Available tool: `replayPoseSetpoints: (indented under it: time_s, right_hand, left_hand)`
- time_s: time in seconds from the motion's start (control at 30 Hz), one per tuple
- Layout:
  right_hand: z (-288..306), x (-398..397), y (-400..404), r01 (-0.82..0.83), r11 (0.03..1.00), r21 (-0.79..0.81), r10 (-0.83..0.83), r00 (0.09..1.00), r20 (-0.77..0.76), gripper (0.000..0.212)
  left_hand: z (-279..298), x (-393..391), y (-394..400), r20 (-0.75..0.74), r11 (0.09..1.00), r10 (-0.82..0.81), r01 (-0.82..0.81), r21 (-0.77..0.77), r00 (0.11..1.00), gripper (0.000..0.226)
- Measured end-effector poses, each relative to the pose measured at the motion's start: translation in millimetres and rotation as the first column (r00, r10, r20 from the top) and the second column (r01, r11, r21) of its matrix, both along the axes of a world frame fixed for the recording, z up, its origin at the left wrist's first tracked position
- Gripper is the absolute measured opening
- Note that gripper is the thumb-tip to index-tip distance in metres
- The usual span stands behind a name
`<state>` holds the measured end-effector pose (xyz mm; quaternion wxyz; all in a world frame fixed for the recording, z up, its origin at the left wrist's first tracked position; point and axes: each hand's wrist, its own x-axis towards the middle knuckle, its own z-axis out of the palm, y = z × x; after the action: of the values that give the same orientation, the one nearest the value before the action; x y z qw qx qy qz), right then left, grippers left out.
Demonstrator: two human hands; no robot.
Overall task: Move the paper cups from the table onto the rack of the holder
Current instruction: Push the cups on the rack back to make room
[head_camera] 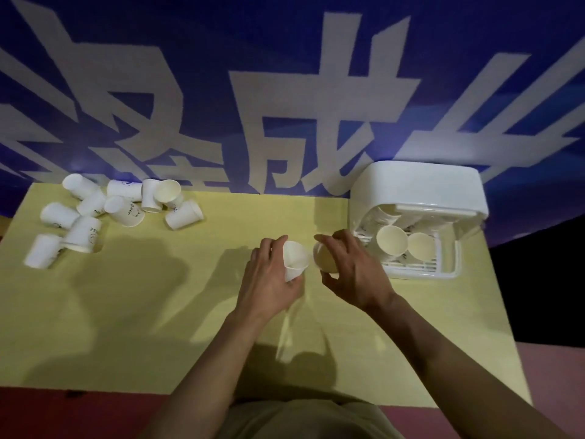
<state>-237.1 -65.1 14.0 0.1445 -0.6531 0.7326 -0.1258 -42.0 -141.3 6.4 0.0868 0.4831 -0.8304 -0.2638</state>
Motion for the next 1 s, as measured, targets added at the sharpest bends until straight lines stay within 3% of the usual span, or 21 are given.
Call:
replayPoseSetpoints:
  time_s: [0.23, 0.53, 0.7, 1.0]
  right_hand:
    - [14, -97, 90, 0.167, 0.984, -0.057, -0.165, 0.986, 0.036, 0.060]
    - [20, -190, 168, 0.341, 0.938, -0.062, -0.336, 0.938, 0.087, 0.060]
    - [12, -218, 185, 0.384, 0.923, -0.019, -0.382, 0.921, 0.077, 0.063]
    - [2, -236, 174, 0.385, 0.923, 0.007, -0.382, 0.913, 0.143, 0.063]
  left_hand:
    - [19, -118, 68, -0.093, 0.995, -0.091, 0.088, -0.034, 0.991, 0.070]
    - [24, -237, 112, -0.168, 0.962, -0.273, 0.273, -0.022, 0.947, 0.072]
    - [16, -270, 117, -0.119, 0.949, -0.314, 0.310, -0.055, 0.942, 0.073]
    - [0, -296, 109, 0.027, 0.967, -0.245, 0.247, -0.058, 0.969, 0.079]
